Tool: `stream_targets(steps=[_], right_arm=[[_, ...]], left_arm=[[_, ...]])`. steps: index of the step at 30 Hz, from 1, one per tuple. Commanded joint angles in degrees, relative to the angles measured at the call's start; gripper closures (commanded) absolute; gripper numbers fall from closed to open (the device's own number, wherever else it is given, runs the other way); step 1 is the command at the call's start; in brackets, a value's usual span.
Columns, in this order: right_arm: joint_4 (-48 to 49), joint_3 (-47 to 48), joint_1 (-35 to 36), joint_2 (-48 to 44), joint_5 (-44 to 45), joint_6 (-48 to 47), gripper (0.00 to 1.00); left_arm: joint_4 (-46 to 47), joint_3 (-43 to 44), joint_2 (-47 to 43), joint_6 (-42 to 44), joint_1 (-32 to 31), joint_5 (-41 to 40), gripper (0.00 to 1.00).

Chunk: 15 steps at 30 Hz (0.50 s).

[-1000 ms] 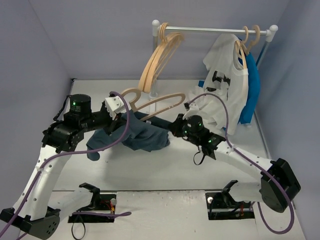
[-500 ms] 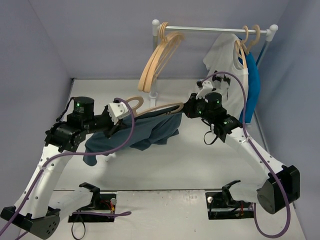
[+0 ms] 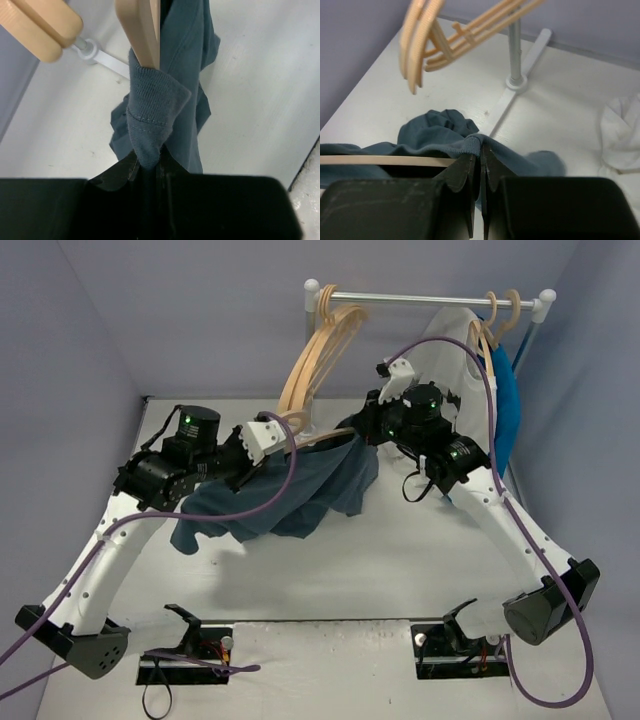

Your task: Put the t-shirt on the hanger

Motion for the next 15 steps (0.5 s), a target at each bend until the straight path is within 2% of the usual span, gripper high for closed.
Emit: stream_targets(steps=[1,9,15], right_arm=[[0.7,8.2,4.2,1.1,3.9,-3.2,1.00],[0.1,14.3,9.6,2.2,8.3,-4.3,1.00],[0.0,14.7,12.2,3.1,9.7,-4.9,1.00]], left_arm=[[2.6,7.4,1.6,-2.1,-3.6,-4.2,1.00],[8.5,9.7,2.1,-8.0,-5.6,-5.3,1.00],[18.9,0.9,-2.3,-11.6,-6.7,-1.8,1.00]])
